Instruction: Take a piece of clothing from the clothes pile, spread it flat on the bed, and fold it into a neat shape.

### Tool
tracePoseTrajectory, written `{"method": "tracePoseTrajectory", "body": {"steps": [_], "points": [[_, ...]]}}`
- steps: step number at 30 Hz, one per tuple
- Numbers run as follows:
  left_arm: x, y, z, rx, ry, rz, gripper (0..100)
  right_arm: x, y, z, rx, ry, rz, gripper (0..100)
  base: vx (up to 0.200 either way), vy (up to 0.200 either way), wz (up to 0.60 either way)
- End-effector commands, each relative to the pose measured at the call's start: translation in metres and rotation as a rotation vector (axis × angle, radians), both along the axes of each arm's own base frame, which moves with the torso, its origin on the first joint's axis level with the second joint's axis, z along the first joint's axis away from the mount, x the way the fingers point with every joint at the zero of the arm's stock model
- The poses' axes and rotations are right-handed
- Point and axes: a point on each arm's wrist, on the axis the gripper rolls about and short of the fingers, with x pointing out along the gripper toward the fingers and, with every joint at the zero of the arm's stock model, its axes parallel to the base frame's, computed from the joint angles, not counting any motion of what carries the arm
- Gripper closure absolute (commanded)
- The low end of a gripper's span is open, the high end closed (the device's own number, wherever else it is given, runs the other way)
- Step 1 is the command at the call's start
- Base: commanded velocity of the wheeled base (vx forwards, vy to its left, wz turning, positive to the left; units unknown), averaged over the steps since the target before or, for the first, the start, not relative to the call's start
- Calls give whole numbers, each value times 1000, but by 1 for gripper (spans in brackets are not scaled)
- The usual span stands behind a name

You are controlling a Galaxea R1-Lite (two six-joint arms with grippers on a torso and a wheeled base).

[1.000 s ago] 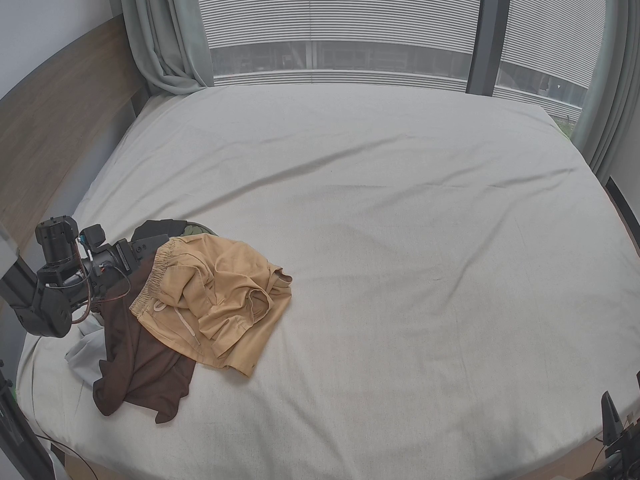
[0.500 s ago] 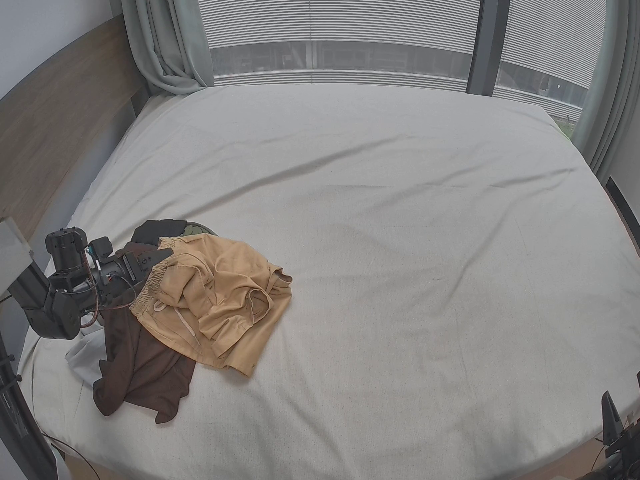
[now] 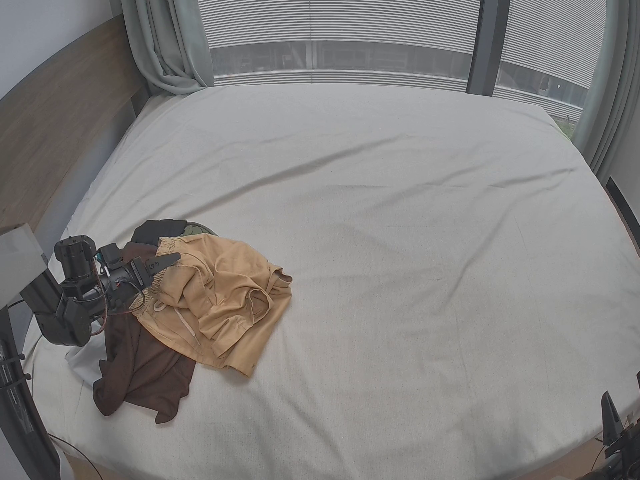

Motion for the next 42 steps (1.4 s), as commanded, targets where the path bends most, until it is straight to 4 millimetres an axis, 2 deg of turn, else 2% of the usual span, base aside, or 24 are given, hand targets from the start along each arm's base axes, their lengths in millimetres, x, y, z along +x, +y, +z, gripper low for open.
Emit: {"method": "tracePoseTrajectory", "body": {"steps": [1,17,27,34,42], "points": [[0,-4,1,-32,-2,-17,0,0,0,-5,0,3,1,0,0,0,0],[-3,-25,12,-102,-33,-59,0,0,0,-5,0,3,0,0,0,0,0],[8,-26,7,-106,-51,-63,0,0,0,-5,-2,1,0,0,0,0,0],[19,-33,-7,-107,-33,-84,0,0,0,-5,-2,3,0,0,0,0,0],[23,-34,-5,-105,-50,-86,0,0,0,-5,-2,3,0,0,0,0,0]]}}
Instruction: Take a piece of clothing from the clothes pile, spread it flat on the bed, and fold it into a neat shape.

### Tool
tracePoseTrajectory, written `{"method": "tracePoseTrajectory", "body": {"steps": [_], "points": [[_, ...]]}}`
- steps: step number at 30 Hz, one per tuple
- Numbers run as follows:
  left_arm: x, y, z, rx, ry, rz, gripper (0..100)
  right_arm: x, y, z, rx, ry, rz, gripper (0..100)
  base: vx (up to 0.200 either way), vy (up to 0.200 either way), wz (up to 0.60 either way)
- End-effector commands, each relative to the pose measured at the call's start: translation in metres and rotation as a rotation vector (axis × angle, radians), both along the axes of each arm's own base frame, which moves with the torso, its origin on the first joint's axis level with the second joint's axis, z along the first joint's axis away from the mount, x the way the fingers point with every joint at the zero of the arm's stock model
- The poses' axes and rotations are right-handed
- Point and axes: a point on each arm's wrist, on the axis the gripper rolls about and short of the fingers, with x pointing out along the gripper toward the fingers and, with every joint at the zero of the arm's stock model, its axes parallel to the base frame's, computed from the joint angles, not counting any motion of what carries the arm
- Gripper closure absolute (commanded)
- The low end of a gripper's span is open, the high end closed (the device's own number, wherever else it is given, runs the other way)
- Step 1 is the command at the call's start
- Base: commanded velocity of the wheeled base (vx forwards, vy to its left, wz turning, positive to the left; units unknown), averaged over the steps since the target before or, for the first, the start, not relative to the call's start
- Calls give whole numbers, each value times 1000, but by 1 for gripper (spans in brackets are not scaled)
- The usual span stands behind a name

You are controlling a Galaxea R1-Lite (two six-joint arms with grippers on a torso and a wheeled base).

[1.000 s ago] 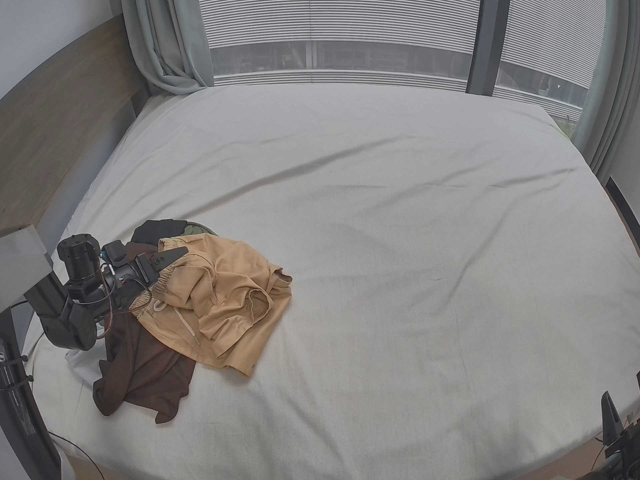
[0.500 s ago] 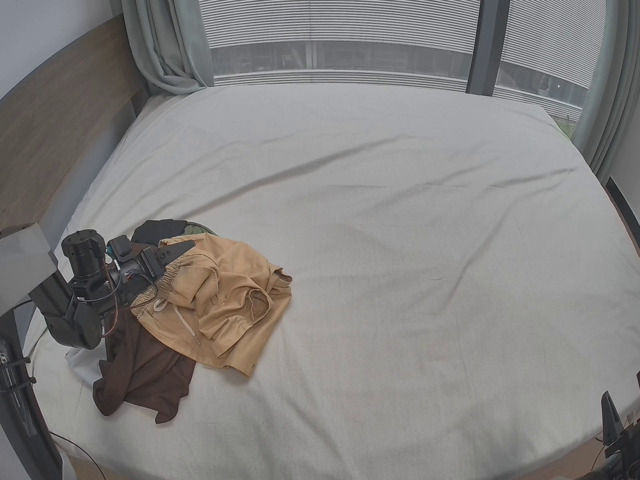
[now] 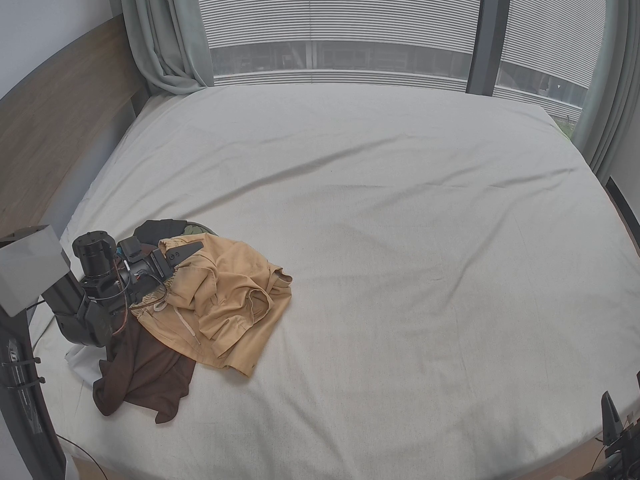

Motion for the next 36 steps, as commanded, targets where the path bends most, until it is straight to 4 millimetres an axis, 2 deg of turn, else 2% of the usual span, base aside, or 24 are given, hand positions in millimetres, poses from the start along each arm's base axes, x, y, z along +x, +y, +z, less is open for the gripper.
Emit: {"method": "tracePoseTrajectory", "body": {"steps": [1,9,10,18,24,36], "points": [[1,-1,-2,0,3,-2,0,0,0,-5,0,3,0,0,0,0,0],[4,-5,-8,-1,15,-11,0,0,0,-5,2,3,0,0,0,0,0],[4,-4,-8,0,14,-9,100,0,0,-5,2,3,0,0,0,0,0],[5,-5,-12,-1,23,-12,100,0,0,-5,2,3,0,0,0,0,0],[0,-13,-8,-6,6,-31,100,0,0,-5,2,3,0,0,0,0,0],[-21,-21,39,-84,-80,-41,100,0,0,-5,2,3,0,0,0,0,0]]}}
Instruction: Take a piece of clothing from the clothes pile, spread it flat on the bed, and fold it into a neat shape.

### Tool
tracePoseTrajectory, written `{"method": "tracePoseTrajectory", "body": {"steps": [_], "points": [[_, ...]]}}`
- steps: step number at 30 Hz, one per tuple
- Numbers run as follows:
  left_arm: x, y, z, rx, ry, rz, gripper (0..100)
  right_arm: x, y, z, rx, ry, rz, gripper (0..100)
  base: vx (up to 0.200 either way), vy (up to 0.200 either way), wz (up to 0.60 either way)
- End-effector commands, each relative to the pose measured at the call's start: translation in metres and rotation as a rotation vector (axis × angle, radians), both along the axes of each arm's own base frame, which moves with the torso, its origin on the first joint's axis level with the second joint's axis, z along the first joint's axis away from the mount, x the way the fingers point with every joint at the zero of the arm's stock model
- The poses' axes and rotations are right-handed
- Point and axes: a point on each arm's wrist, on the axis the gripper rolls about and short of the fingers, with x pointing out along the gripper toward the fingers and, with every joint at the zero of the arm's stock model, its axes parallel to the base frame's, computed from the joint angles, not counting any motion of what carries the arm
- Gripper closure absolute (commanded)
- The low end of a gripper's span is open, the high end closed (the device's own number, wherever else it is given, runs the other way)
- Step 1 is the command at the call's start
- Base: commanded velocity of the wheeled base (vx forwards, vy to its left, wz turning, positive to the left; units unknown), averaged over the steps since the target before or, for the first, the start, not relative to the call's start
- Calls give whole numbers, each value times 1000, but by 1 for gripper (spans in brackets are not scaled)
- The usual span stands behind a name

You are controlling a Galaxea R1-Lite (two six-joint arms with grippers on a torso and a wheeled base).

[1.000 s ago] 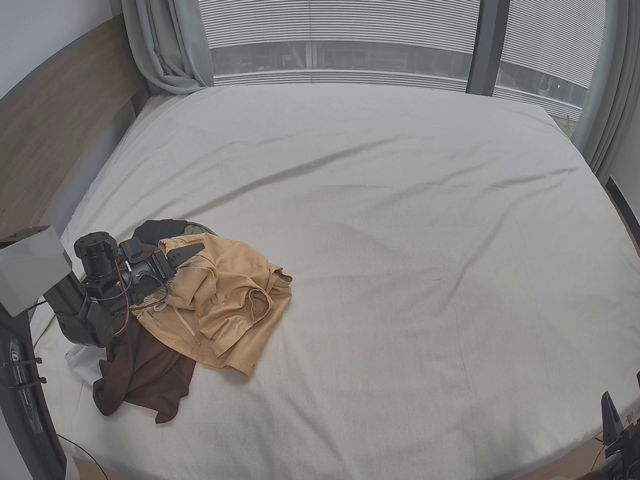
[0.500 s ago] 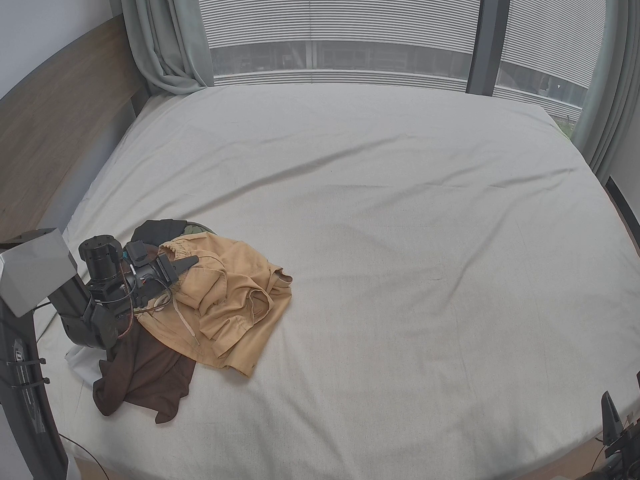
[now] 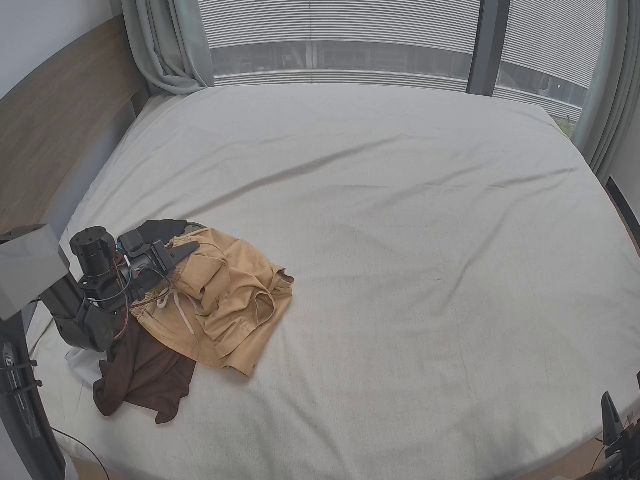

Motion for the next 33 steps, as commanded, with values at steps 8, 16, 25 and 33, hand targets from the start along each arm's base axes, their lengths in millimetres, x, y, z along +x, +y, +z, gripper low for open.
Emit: {"method": "tracePoseTrajectory", "body": {"steps": [8,16,25,33], "points": [[-19,-8,47,-2,-116,-8,100,0,0,-5,0,3,-1,0,0,0,0],[-28,-23,52,-6,-120,-47,100,0,0,-5,0,0,-1,0,0,0,0],[-32,-30,50,-7,-107,-63,100,0,0,-5,0,1,-1,0,0,0,0],[-32,-43,55,-47,-121,-8,100,0,0,-5,1,1,-1,0,0,0,0]]}}
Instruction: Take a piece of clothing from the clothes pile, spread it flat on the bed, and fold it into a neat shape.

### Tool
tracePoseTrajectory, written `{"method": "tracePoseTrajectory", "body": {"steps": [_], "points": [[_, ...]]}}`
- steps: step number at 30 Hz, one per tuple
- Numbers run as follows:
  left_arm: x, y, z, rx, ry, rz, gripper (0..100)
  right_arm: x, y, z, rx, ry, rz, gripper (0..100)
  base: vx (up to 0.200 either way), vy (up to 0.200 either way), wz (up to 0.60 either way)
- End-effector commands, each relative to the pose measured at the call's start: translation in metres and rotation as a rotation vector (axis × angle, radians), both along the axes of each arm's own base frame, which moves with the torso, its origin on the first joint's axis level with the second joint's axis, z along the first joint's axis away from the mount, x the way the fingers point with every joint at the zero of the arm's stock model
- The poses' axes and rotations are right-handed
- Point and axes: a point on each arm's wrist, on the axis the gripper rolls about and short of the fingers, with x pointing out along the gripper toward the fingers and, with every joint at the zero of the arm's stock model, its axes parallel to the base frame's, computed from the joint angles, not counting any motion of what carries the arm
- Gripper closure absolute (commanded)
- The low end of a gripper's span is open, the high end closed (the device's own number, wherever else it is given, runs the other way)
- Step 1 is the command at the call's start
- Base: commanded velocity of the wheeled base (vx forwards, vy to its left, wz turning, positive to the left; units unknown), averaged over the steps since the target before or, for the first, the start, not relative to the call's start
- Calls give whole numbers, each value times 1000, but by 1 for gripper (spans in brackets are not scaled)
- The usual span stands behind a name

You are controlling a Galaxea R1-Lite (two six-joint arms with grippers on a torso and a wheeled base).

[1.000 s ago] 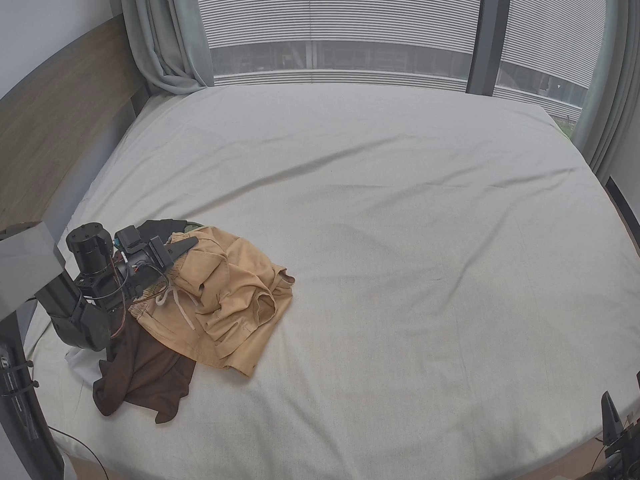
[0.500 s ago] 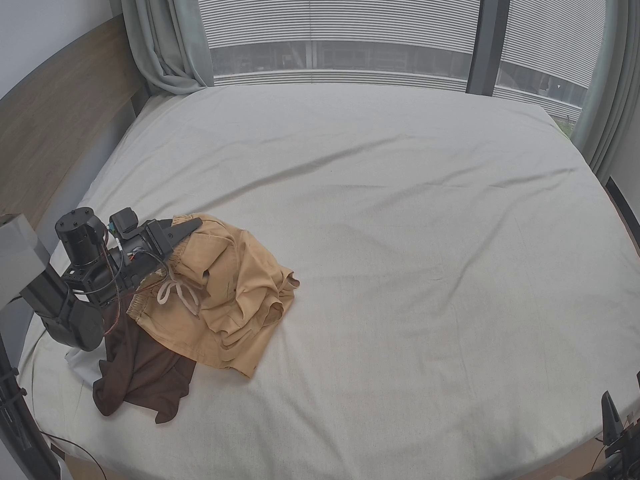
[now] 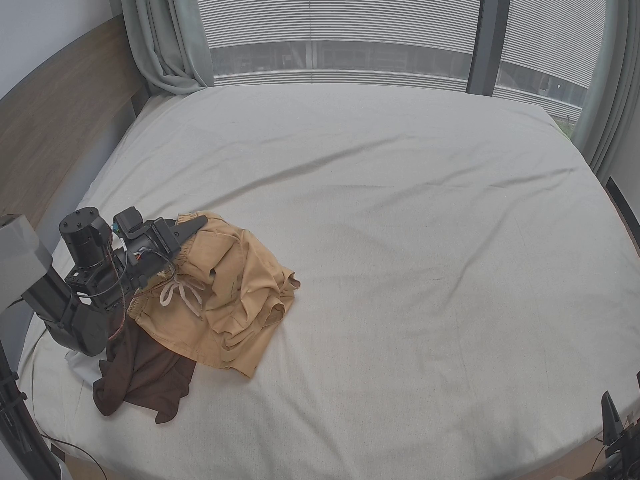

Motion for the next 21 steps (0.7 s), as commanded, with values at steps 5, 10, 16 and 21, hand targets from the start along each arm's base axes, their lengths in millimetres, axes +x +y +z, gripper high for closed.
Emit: {"method": "tracePoseTrajectory", "body": {"steps": [5,10,16,21], "points": [[-3,-12,10,-104,-6,-19,100,0,0,-5,-1,3,0,0,0,0,0],[-6,-14,15,-109,-15,-31,100,0,0,-5,0,2,0,0,0,0,0],[-13,-21,21,-140,8,-55,100,0,0,-5,0,2,1,0,0,0,0],[-17,-26,25,-151,8,-70,100,0,0,-5,0,3,1,0,0,0,0]]}}
